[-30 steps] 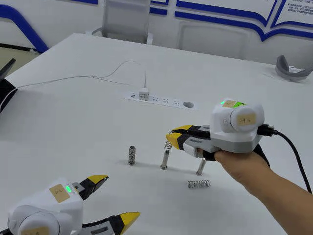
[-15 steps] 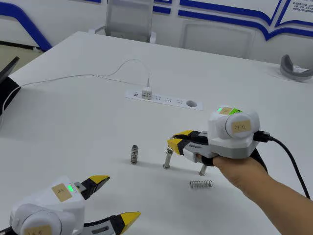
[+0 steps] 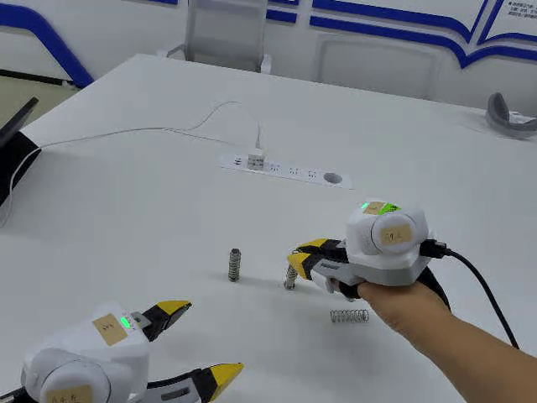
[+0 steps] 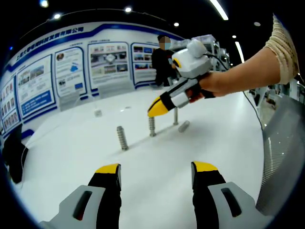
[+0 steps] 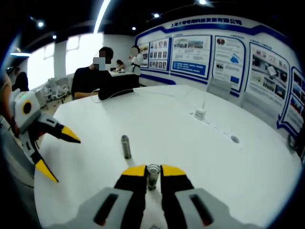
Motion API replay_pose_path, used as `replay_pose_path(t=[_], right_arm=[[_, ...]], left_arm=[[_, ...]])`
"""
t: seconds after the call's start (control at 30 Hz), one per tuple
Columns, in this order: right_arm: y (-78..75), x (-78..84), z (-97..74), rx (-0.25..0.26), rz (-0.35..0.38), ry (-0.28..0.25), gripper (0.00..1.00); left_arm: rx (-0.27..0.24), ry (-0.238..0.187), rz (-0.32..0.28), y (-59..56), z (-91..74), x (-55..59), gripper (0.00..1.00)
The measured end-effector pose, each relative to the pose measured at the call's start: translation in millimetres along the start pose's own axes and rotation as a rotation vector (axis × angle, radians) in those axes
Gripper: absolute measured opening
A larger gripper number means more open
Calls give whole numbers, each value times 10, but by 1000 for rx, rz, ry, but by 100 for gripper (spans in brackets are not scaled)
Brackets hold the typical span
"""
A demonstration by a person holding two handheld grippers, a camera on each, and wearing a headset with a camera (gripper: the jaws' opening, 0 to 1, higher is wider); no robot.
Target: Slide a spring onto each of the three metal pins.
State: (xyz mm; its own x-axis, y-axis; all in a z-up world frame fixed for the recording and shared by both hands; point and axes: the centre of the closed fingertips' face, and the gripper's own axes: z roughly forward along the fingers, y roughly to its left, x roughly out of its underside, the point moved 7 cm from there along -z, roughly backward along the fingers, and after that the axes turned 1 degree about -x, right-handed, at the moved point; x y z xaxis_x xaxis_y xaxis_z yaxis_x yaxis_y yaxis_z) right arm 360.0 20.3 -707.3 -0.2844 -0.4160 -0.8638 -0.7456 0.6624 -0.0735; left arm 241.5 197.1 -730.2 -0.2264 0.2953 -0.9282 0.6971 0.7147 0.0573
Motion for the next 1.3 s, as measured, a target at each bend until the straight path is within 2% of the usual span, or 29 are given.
replay_pose_path(t=[0.53,0.7,1.3], right_arm=[[20,107,26,-1,6,31,13],[5,104,-51,8,25,17,15],[141,17,-469,4,11,-64,16]], left_arm=[[-4,2,5,19,5,-21,60],[-6,1,8,30,7,-42,60],[4,3,20,-4,55,-68,60]])
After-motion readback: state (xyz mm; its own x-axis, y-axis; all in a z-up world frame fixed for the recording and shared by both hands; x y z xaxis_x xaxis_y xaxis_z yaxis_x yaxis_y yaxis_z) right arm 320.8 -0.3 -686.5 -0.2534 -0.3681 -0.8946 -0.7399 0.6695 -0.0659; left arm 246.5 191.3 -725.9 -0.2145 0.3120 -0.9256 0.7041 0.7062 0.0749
